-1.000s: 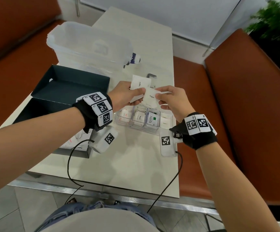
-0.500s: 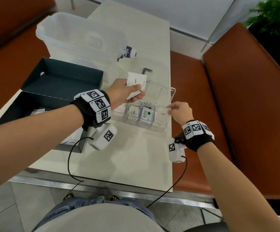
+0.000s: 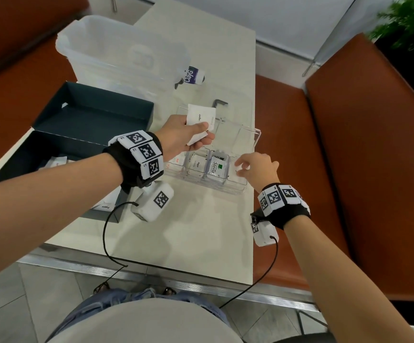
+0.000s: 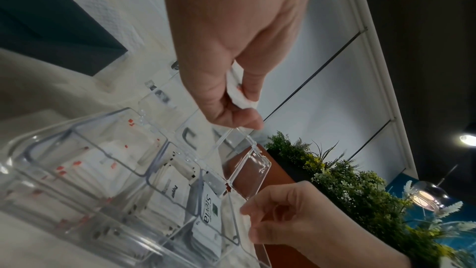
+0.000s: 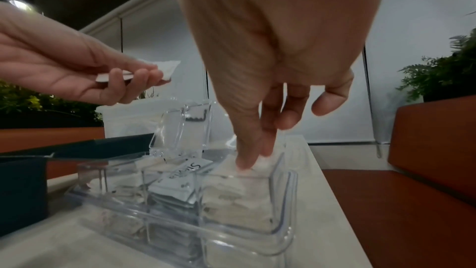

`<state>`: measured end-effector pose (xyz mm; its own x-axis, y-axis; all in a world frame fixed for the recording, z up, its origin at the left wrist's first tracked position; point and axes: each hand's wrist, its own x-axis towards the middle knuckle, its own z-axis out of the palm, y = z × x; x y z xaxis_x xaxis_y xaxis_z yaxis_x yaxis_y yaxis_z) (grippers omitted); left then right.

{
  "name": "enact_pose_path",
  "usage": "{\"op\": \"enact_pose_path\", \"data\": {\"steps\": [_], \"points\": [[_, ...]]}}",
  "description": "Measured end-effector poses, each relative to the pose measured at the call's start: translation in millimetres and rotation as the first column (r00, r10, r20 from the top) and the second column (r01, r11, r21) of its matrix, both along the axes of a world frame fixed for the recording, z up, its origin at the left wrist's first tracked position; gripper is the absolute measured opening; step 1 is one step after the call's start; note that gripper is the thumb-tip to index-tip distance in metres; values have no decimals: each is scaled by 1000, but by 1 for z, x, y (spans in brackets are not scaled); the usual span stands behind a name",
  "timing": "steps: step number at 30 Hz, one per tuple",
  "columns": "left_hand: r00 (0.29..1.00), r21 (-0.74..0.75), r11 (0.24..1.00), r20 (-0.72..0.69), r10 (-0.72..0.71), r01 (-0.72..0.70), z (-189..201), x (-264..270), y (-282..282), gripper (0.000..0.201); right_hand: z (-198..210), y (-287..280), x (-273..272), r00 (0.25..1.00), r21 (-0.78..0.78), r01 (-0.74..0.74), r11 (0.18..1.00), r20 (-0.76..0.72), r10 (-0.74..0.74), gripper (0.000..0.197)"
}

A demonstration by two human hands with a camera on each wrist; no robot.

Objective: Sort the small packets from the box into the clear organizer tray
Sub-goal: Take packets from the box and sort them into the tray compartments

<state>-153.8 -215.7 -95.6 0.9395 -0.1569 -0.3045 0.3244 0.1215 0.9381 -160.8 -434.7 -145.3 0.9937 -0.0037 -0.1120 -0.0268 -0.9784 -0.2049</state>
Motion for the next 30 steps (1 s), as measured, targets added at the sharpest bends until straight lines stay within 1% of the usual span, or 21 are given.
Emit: {"op": "enact_pose_path", "data": {"steps": [2, 5, 9, 11, 13, 14, 15, 16, 17, 19, 21, 23, 25, 28, 30], "points": [[1000, -17, 1000, -16, 0, 0, 1, -1, 1, 30, -1, 2, -2, 999, 16, -16, 1000, -47, 17, 13], [999, -31, 1000, -35, 4, -5, 1, -1, 1, 33, -1, 4, -4, 998, 21, -12, 1000, -55, 14, 14], [998, -47, 999, -55, 11, -14, 2, -1, 1, 32, 4, 7, -3, 994, -40, -35, 999, -104, 30, 17], [996, -72, 997, -88, 15, -22, 4, -2, 0, 30, 8, 9, -3, 991, -73, -48, 996, -125, 39, 18], [991, -103, 994, -132, 10, -23, 7, -2, 0, 28, 18, 12, -2, 993, -102, -59, 993, -108, 48, 18], [989, -118, 993, -149, 1, -19, 8, -2, 1, 26, 24, 15, -1, 997, -68, -51, 996, -66, 47, 17], [987, -134, 991, -162, -11, -10, 9, -2, 2, 26, 32, 19, 1, 999, 9, -36, 999, -12, 36, 16], [985, -150, 989, -169, -27, 1, 10, -2, 3, 25, 42, 23, 2, 999, 119, -25, 993, 46, 19, 16], [984, -164, 986, -173, -44, 15, 11, -2, 4, 24, 52, 29, 4, 995, 240, -22, 970, 101, -2, 17], [982, -178, 983, -174, -78, 47, 13, -2, 5, 23, 70, 42, 5, 982, 441, -34, 897, 183, -53, 23], [979, -168, 982, -170, -111, 82, 15, -3, 5, 24, 82, 56, 7, 979, 561, -27, 827, 181, -91, 30], [977, -154, 982, -165, -137, 112, 17, -4, 5, 25, 86, 68, 9, 989, 637, 3, 771, 114, -98, 37], [977, -132, 982, -147, -157, 138, 18, -4, 6, 26, 86, 76, 9, 994, 689, -5, 725, 81, -70, 37], [983, -60, 985, -81, -167, 162, 18, -3, 12, 26, 89, 79, 8, 991, 702, -63, 709, 129, -41, 22], [987, -19, 988, -45, -152, 152, 14, -1, 16, 25, 89, 79, 9, 987, 740, -28, 672, 126, -98, 13]]}}
